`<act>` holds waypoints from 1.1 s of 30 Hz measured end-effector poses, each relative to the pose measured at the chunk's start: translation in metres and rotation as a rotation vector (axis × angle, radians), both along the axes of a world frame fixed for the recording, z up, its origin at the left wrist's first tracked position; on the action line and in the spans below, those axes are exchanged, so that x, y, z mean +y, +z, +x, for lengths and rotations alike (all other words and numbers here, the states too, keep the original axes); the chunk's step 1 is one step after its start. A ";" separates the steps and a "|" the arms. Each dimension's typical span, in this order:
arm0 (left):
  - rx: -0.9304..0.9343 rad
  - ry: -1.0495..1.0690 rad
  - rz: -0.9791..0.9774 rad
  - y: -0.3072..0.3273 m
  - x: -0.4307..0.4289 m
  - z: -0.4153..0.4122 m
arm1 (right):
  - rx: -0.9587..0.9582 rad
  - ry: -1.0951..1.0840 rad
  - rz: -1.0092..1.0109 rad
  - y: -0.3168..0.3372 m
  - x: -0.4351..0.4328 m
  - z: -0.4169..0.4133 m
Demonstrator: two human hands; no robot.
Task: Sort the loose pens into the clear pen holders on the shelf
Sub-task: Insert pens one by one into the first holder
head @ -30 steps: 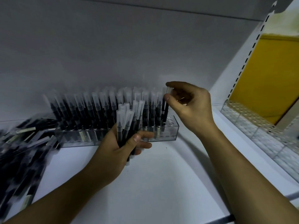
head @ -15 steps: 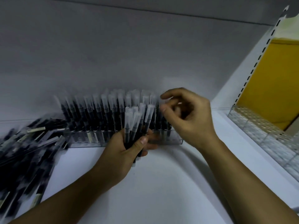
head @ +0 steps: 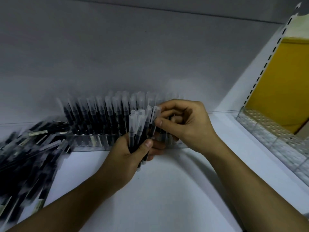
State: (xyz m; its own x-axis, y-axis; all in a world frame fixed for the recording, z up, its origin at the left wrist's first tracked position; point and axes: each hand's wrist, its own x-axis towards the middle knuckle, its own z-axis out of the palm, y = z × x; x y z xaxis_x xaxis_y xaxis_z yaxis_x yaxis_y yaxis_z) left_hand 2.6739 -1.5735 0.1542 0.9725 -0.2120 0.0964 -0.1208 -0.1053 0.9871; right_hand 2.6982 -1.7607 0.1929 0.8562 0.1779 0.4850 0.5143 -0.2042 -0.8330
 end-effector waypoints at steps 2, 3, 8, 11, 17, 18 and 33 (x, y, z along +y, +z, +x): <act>0.022 0.005 -0.009 -0.002 0.001 0.001 | -0.013 -0.008 0.049 0.001 0.000 0.000; 0.024 -0.003 -0.013 -0.003 0.001 0.001 | -0.019 -0.018 0.086 0.002 -0.001 0.001; -0.025 -0.067 -0.068 0.001 -0.001 -0.001 | -0.067 -0.111 0.248 0.011 -0.007 0.001; -0.062 -0.091 -0.078 0.001 -0.001 -0.001 | -0.091 -0.147 0.278 0.013 -0.010 0.001; -0.099 -0.068 -0.112 -0.006 0.003 0.005 | -0.172 -0.287 0.355 0.019 -0.019 0.004; -0.097 -0.070 -0.111 -0.007 0.003 0.005 | -0.197 -0.340 0.345 0.020 -0.023 0.005; -0.075 -0.128 -0.175 -0.009 -0.001 0.008 | -0.294 -0.571 0.115 0.018 -0.030 0.010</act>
